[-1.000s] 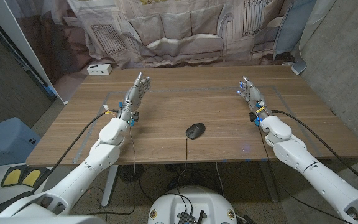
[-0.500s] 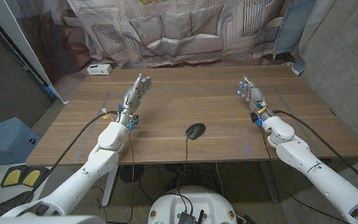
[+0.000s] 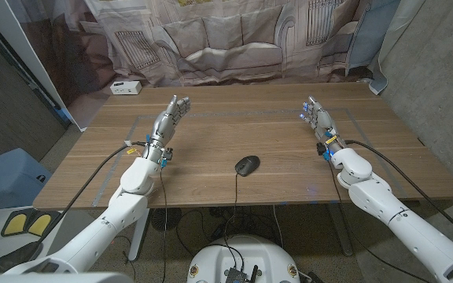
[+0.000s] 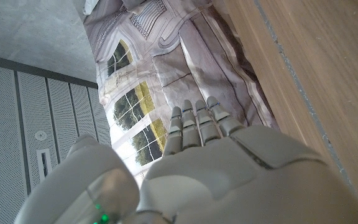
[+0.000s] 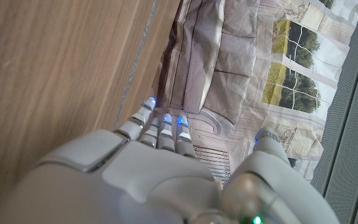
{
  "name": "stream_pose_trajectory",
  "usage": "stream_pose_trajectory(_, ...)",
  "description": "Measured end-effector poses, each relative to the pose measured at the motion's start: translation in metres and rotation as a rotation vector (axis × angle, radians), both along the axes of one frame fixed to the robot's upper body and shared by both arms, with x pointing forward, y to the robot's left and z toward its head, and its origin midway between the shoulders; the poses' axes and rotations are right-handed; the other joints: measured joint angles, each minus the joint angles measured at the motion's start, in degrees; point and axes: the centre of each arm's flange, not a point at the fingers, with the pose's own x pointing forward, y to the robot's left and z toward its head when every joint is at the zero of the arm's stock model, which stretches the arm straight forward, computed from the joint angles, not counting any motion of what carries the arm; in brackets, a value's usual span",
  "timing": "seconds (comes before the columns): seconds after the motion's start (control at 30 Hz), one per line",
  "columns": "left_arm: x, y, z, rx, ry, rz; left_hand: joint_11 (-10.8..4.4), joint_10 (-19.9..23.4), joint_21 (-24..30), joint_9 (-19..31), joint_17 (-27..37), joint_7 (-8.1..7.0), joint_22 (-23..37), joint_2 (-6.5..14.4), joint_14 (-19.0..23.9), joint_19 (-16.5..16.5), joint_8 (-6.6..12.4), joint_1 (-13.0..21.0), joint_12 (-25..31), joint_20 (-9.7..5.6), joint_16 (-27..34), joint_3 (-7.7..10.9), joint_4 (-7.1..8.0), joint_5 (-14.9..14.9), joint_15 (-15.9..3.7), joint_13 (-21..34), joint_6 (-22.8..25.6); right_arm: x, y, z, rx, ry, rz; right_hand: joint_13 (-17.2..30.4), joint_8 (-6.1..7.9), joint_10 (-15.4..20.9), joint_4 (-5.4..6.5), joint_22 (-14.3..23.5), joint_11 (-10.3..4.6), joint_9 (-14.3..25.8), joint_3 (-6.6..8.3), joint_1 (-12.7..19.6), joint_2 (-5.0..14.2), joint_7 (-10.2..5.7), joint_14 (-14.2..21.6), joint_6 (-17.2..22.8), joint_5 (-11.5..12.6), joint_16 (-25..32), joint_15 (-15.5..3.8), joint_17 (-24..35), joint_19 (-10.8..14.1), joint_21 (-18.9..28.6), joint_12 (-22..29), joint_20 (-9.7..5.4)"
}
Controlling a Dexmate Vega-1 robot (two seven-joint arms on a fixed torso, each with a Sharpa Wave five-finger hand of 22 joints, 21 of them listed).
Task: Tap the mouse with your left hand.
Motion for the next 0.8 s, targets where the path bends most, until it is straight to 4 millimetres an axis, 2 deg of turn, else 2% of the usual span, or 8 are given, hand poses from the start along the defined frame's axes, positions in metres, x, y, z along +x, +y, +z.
stream_pose_trajectory(0.1, -0.001, -0.001, 0.0, 0.01, -0.009, 0.001, 0.08, 0.7, 0.0, 0.0, 0.0, -0.2, 0.0, 0.0, 0.4, 0.7, 0.0, 0.0, 0.2, 0.14, 0.0, -0.16, -0.16, 0.0, 0.1, 0.0, 0.6, -0.002, 0.001, -0.001, 0.003, -0.002, 0.0, 0.0, 0.26, 1.3, -0.18, 0.0, 0.09, 0.0, -0.18, 0.0, 0.02, -0.08, 1.7, 0.3, 0.0, 0.5, 0.26, -0.2, 2.1, 0.2, 0.4, -0.09)
stream_pose_trajectory(0.2, -0.002, -0.003, -0.002, 0.022, -0.014, 0.002, -0.17, 1.3, 0.0, 0.0, 0.0, -0.01, 0.0, 0.0, 1.0, 1.4, 0.0, 0.0, 0.2, 0.32, 0.0, -0.24, -0.23, 0.0, 0.14, 0.0, 1.2, -0.004, 0.0, -0.002, 0.004, -0.005, -0.009, 0.0, 0.26, 1.8, -0.21, 0.3, 0.19, 0.0, -0.22, 0.3, 0.31, -0.08, 2.2, 0.9, 0.0, 0.6, 0.56, -0.3, 3.2, 0.5, 0.4, 0.02)
stream_pose_trajectory(0.8, -0.019, -0.007, -0.014, 0.1, -0.062, 0.047, -0.62, 3.3, -0.2, 0.0, 0.0, 0.0, 0.0, -0.3, 3.0, 2.9, 0.4, 0.3, 0.7, 0.43, 0.4, -0.42, -0.41, 0.0, -0.21, 0.0, 3.1, -0.01, 0.004, -0.004, 0.004, -0.004, -0.017, 0.0, 0.26, 2.1, -0.22, 0.3, 0.5, 0.0, -0.22, 0.3, 0.31, -0.07, 2.2, 0.9, -0.3, 0.3, 0.56, -0.3, 2.8, -0.4, 0.4, 0.42)
